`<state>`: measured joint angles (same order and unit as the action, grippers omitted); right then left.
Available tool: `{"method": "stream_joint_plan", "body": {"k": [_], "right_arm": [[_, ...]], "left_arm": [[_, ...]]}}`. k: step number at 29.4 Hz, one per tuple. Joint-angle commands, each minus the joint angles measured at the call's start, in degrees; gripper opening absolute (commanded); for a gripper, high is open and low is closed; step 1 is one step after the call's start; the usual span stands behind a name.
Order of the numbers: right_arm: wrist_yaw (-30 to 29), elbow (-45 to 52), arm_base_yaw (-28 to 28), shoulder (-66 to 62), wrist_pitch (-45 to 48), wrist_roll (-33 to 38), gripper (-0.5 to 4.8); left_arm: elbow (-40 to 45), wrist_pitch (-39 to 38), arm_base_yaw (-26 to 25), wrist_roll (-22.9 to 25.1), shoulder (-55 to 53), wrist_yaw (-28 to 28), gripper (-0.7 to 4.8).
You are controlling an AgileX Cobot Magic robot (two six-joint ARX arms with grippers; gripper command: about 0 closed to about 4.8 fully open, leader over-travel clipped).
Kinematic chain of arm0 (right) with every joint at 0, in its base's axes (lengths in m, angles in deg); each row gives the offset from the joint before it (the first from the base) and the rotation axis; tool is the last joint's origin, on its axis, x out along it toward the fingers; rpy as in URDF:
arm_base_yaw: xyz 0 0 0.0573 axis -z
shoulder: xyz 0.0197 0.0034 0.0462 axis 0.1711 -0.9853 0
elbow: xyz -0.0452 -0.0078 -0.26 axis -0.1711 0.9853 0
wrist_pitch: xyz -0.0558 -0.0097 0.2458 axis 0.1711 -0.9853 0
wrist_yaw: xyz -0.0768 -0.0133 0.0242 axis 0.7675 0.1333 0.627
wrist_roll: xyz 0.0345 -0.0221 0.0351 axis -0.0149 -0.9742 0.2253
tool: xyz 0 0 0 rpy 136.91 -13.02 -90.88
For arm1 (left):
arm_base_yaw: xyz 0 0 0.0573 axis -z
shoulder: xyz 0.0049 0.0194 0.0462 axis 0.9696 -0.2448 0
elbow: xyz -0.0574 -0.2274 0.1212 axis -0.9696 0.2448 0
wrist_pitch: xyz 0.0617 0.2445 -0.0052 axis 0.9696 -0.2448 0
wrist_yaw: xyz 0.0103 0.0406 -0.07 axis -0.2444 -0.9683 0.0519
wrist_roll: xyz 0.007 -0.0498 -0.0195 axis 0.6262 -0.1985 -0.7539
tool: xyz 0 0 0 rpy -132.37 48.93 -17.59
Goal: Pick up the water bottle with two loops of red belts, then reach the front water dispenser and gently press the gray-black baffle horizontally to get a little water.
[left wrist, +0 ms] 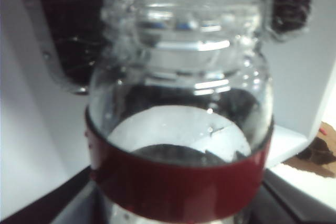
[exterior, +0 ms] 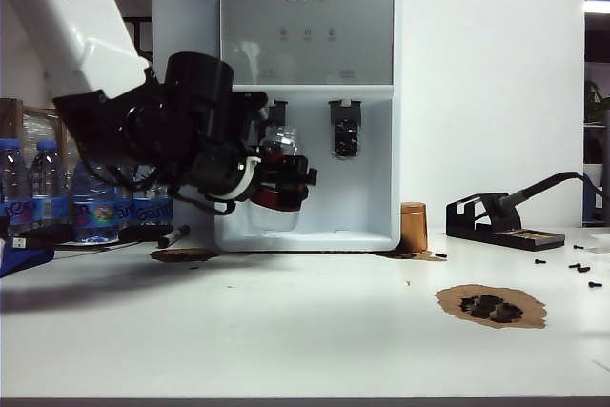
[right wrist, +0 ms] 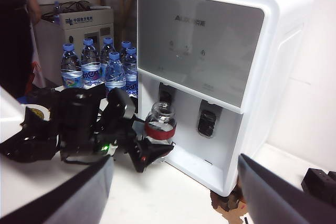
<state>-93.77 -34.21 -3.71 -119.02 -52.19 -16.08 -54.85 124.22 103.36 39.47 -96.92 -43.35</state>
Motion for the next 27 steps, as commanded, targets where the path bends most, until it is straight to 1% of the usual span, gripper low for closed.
{"method": "stream_joint_plan", "body": {"k": [1,4,9,22,27], "right_arm": [[0.2,-0.2,0.0,0.0,0.9,0.0,3.82],[0.2,-0.2,0.0,0.0,0.7,0.0,3.82],[0.2,-0.2,0.0,0.0,0.7,0.0,3.82],[0.0,-0.3,0.0,0.0,0.7,0.0,3.82],[0.0,-0.2,0.0,0.0,0.7,0.0,3.82]], "left_arm": [[-2.0,-1.6,-0.6,-0.6,0.3,-1.6,-0.04],[-2.6,-1.6,-2.4,-0.6,0.3,-1.6,-0.05],[-2.9,-1.6,-3.8,-1.5,0.3,-1.2,-0.04],[-5.3,-1.7,-3.3,-2.5,0.3,-1.2,-0.05],[-5.3,-3.6,-3.1,-2.5,0.3,-1.2,-0.04]]}}
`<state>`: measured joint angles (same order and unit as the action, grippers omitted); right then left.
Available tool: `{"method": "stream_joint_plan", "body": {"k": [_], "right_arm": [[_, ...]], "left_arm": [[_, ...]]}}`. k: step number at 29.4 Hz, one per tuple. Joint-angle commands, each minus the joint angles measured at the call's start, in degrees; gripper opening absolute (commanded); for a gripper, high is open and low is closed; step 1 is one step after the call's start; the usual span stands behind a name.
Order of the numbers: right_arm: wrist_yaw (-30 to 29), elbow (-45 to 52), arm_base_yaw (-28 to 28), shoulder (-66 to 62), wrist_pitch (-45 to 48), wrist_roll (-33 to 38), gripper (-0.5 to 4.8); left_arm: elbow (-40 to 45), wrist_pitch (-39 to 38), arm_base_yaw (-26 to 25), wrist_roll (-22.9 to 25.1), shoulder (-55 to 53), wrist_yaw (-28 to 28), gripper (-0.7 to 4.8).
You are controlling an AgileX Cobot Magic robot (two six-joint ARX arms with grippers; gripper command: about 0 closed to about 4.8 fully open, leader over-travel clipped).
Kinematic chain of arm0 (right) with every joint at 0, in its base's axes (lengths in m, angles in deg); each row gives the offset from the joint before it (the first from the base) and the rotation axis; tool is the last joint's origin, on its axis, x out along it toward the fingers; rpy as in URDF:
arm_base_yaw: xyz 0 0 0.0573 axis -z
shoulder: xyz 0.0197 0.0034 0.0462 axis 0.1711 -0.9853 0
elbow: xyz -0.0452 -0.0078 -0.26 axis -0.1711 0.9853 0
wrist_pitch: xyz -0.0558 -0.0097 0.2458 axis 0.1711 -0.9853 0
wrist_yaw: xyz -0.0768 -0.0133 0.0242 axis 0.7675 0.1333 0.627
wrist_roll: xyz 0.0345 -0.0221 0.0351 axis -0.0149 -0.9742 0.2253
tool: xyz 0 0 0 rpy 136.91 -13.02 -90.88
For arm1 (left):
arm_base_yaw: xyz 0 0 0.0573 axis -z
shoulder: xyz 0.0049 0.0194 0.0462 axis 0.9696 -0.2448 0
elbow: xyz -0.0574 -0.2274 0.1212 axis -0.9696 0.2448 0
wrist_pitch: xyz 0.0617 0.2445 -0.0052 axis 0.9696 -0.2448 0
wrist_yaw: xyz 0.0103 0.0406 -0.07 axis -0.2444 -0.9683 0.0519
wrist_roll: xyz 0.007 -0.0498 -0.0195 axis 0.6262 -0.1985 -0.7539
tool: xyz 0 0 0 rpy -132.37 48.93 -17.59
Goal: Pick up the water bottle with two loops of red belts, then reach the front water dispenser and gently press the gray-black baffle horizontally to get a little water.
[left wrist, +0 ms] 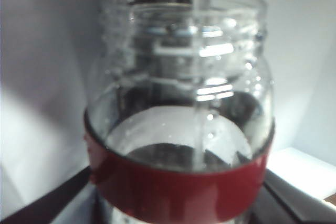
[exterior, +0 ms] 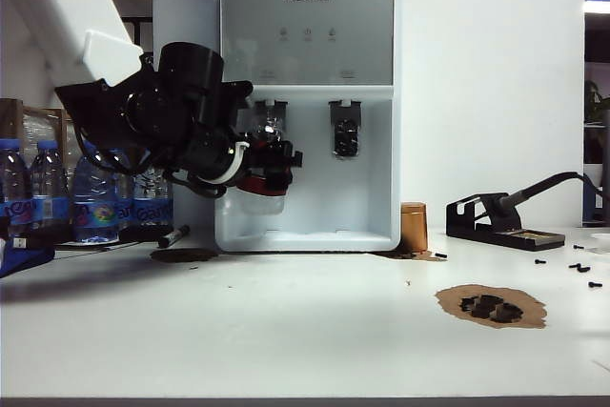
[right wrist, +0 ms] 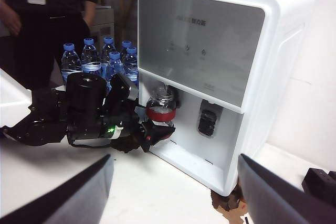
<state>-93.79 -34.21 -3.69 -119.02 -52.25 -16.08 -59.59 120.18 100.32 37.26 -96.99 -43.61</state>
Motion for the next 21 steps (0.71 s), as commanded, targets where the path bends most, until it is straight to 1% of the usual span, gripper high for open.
{"method": "stream_joint_plan", "body": {"k": [1,9,10,12,14,19,21], "right_arm": [[0.0,-0.2,0.0,0.0,0.8,0.0,3.82],[-0.1,-0.2,0.0,0.0,0.8,0.0,3.81],[-0.2,-0.2,0.0,0.0,0.8,0.0,3.81],[-0.2,-0.2,0.0,0.0,0.8,0.0,3.81],[-0.2,-0.2,0.0,0.0,0.8,0.0,3.82],[-0.4,-0.2,0.0,0.0,0.8,0.0,3.81],[-0.4,-0.2,0.0,0.0,0.8,0.0,3.82]], "left_arm": [[-0.5,0.2,-0.1,-0.3,0.3,-0.9,-0.04],[-0.5,0.3,1.3,-0.3,0.4,-0.6,-0.04],[-0.4,0.3,1.3,-0.3,0.5,-0.3,-0.04],[0.2,0.3,1.3,-0.3,1.2,2.3,-0.04],[1.5,0.3,1.2,-0.3,2.5,4.2,-0.04],[6.7,2.1,1.2,-0.3,6.8,4.3,-0.04],[8.6,2.1,1.4,-0.3,8.4,5.3,-0.04]]}}
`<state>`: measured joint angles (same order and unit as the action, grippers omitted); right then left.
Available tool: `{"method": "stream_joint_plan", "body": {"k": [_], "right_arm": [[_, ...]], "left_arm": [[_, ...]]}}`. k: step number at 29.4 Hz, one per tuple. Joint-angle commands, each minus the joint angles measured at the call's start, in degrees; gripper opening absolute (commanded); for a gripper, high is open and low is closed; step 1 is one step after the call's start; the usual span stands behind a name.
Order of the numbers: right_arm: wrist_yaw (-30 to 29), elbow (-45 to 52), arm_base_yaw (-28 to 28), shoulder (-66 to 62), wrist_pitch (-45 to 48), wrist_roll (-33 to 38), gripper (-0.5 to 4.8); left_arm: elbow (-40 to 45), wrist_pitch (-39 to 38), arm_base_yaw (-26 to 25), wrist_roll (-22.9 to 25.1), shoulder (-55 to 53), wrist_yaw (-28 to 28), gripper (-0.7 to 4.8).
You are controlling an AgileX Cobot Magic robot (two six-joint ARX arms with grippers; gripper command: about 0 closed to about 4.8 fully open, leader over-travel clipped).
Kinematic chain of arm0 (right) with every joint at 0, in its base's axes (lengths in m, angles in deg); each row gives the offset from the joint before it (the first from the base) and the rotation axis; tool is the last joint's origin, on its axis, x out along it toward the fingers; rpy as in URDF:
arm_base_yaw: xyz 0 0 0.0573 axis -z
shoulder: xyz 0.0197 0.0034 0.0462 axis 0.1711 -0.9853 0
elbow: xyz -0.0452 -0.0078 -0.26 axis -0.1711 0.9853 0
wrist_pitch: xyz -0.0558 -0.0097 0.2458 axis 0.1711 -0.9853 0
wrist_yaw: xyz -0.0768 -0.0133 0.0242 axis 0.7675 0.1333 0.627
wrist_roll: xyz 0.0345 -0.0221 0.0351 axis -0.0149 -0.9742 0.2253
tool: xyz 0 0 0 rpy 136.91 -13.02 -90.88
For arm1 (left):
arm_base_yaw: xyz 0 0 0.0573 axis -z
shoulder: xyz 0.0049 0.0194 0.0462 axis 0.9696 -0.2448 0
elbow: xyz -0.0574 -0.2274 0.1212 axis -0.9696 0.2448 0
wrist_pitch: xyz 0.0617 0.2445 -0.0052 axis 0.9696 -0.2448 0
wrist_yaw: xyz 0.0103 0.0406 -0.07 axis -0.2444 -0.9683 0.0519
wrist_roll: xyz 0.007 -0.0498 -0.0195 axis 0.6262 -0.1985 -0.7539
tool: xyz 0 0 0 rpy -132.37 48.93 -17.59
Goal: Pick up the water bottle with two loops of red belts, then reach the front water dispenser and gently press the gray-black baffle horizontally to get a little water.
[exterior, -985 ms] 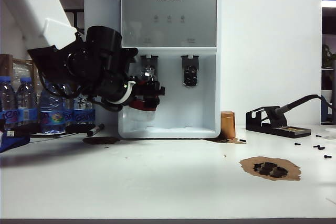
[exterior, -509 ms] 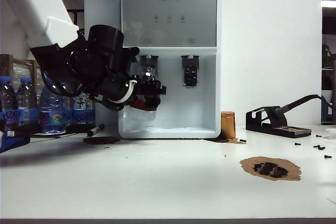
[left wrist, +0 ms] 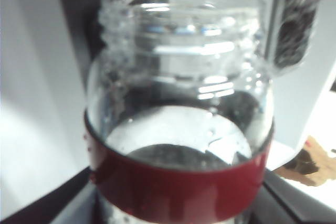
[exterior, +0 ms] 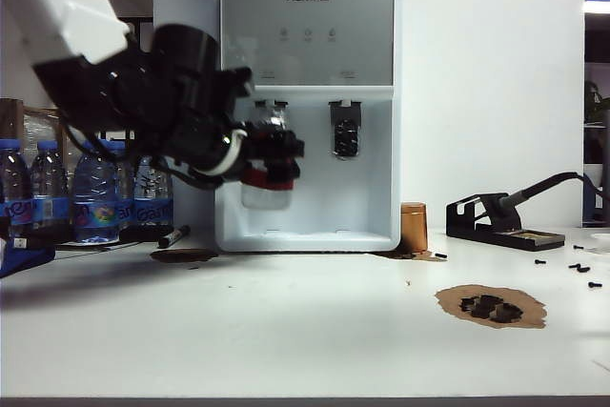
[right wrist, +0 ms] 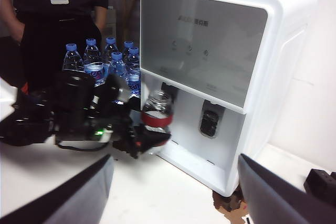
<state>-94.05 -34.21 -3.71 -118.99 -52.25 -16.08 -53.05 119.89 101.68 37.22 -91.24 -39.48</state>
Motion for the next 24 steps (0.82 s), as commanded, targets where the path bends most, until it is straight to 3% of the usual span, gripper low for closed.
{"method": "stream_joint_plan", "body": {"k": [1,8,13,18,24], "right_arm": [[-0.1,-0.3,0.0,0.0,0.8,0.0,3.82],[-0.2,-0.3,0.0,0.0,-0.4,0.2,3.81],[-5.1,-0.2,0.0,0.0,-1.7,0.2,3.81],[-5.4,-0.2,0.0,0.0,-1.7,0.2,3.81],[-6.3,-0.2,0.0,0.0,-1.8,0.2,3.81]], "left_arm": [[3.1,2.4,0.1,-0.2,3.4,1.7,-0.04],[12.5,3.3,1.5,-0.2,9.5,6.4,-0.04],[23.3,14.8,4.9,0.0,11.6,10.4,-0.05],[28.2,22.3,9.4,-4.5,11.4,10.0,-0.04],[30.3,22.5,13.8,-5.4,11.1,6.5,-0.04]]}}
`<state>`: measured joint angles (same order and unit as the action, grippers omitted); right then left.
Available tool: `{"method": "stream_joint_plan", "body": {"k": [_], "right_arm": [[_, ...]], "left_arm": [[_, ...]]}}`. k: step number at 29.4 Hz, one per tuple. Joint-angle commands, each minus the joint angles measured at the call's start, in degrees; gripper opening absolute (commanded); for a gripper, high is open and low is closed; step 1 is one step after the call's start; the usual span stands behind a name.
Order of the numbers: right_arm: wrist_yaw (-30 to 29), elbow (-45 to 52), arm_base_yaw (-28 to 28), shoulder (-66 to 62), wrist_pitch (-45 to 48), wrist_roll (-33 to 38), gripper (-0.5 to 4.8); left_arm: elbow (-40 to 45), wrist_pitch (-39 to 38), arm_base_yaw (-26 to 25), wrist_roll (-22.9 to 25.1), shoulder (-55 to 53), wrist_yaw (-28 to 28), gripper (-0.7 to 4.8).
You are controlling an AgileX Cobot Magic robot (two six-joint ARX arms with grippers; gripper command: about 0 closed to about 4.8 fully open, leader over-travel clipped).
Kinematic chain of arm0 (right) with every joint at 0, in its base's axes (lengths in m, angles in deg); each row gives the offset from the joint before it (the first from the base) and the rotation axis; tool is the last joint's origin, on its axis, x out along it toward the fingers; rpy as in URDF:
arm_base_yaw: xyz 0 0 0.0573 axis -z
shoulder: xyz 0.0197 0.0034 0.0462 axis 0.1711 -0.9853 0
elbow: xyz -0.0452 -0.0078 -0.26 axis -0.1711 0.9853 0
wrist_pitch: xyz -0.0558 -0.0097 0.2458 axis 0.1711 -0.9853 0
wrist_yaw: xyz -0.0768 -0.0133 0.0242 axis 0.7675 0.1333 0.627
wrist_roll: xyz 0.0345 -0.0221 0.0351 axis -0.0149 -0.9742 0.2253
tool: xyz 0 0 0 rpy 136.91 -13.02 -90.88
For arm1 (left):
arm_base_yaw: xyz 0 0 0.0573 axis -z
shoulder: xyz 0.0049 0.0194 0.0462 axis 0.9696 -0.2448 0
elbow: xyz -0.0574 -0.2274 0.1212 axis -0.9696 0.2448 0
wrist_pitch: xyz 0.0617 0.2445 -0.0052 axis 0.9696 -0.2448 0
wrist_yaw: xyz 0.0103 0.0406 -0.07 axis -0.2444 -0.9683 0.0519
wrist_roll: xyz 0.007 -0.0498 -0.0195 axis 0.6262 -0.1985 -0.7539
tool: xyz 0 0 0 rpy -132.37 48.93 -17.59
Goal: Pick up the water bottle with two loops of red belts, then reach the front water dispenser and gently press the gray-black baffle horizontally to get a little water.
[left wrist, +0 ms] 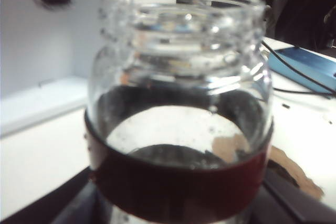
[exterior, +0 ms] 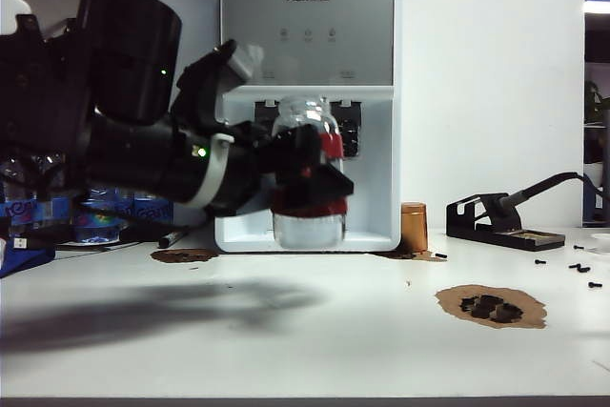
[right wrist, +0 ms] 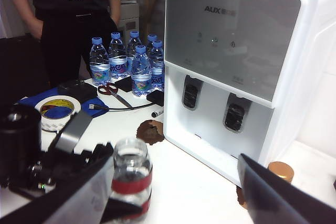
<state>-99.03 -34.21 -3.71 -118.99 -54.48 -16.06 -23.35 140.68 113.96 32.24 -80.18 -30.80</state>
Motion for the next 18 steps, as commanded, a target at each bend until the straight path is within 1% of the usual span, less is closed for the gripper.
{"method": "stream_joint_plan", "body": {"k": [1,5,9,12,18], "right_arm": [[-1.3,-0.2,0.0,0.0,0.4,0.2,3.81],[-1.4,-0.2,0.0,0.0,-0.4,0.2,3.81],[-4.9,-0.2,0.0,0.0,-3.7,-1.5,3.81],[-5.3,-0.2,0.0,0.0,-6.7,-2.0,3.81],[-5.2,-0.1,0.0,0.0,-10.8,-4.1,3.81]], "left_arm": [[0.9,1.7,1.9,-0.4,0.0,-2.1,-0.04],[2.9,4.8,3.5,0.1,-1.0,-2.5,-0.04],[5.1,7.3,4.4,3.8,-2.6,-3.5,-0.05],[6.5,10.2,4.5,5.5,-4.3,-5.3,-0.04],[6.8,9.3,4.6,8.8,-4.6,-8.4,-0.04]]}}
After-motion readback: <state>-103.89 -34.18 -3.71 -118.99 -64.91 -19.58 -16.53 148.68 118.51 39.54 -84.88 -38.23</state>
